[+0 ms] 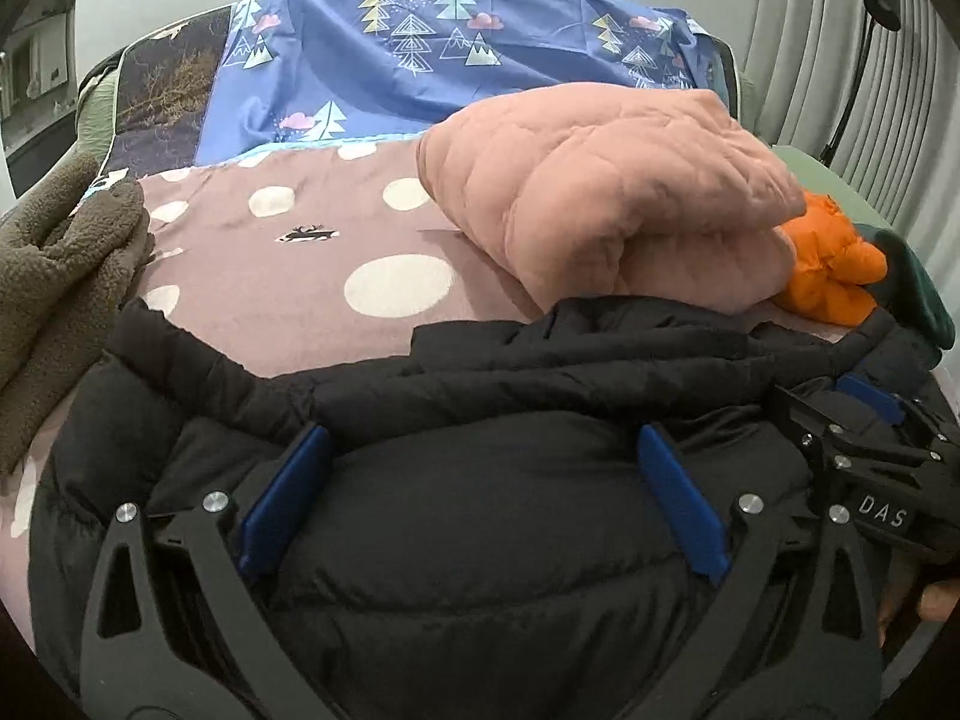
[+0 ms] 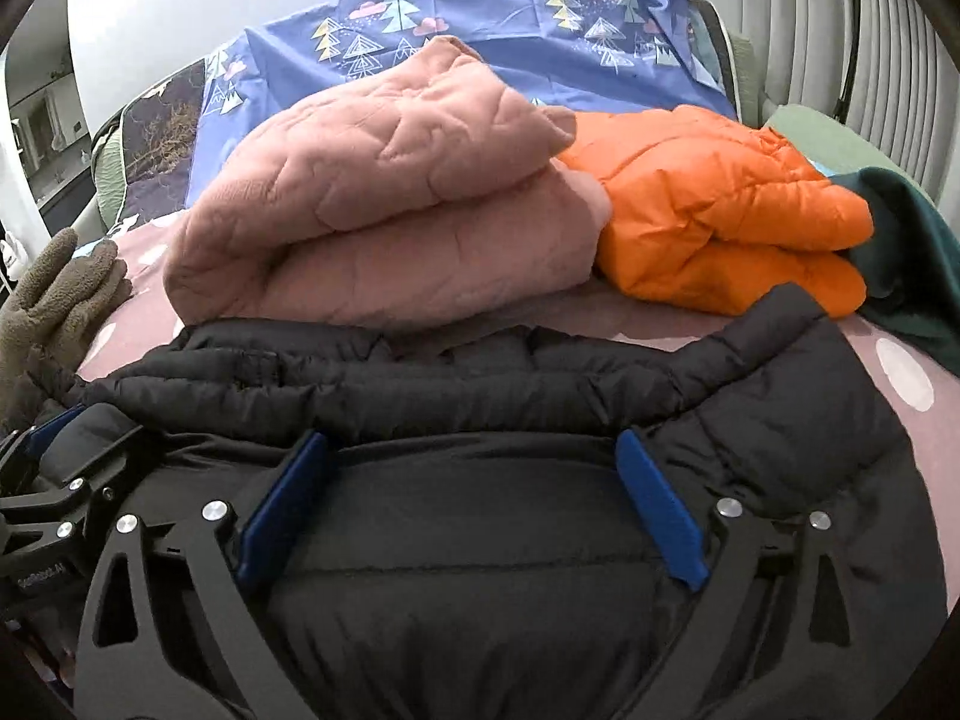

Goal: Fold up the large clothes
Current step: 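Grasp the folded black jacket's edge with both grippers side by side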

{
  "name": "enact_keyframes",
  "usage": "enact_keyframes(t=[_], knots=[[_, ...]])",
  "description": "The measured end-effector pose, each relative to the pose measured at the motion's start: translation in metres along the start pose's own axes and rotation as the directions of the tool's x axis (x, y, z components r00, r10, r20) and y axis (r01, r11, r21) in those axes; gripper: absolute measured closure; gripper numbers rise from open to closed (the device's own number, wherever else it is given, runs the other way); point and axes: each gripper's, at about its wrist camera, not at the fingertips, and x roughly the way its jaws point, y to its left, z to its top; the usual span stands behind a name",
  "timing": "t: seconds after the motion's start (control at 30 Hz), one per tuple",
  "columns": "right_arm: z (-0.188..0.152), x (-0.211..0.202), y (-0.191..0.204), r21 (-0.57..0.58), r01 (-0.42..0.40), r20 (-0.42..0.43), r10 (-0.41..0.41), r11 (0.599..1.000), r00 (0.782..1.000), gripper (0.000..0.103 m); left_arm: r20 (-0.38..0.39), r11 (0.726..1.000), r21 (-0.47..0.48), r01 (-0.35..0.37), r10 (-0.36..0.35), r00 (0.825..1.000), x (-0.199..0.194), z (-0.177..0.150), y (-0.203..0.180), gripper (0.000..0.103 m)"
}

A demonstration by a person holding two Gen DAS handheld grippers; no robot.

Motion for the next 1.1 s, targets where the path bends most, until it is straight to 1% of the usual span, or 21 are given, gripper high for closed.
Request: enact_keyframes(t=[0.07,0.27,0.7,0.97,1.1], knots=[[-0.002,0.003,0.001,-0.003,0.005,0.010,-0.005,1.000,1.000,0.005,0.004,1.000,-0.001,-0.002,0.002,1.000,0.004,-0.002,0.001,0.002],[-0.001,0.016,-0.002,-0.001,-0.013,-0.007,0.013,1.000,1.000,0.003,-0.003,1.000,-0.014,0.008,-0.008,1.000,0.012,-0.005,0.004,0.002],[-0.003,0.025,0.004,-0.020,0.005,-0.031,-0.005,1.000,1.000,0.002,-0.059,1.000,0.011,-0.029,0.030,0.998,0.026,-0.007,-0.003,0.002],[-0.004,0.027,0.006,-0.026,0.009,-0.039,-0.010,1.000,0.999,0.001,-0.074,0.999,0.011,-0.033,0.034,0.997,0.031,-0.008,-0.002,0.002],[-0.004,0.029,0.008,-0.032,0.024,-0.040,-0.025,0.999,0.999,0.001,-0.074,0.999,0.015,-0.040,0.041,0.996,0.033,-0.009,-0.002,0.002]])
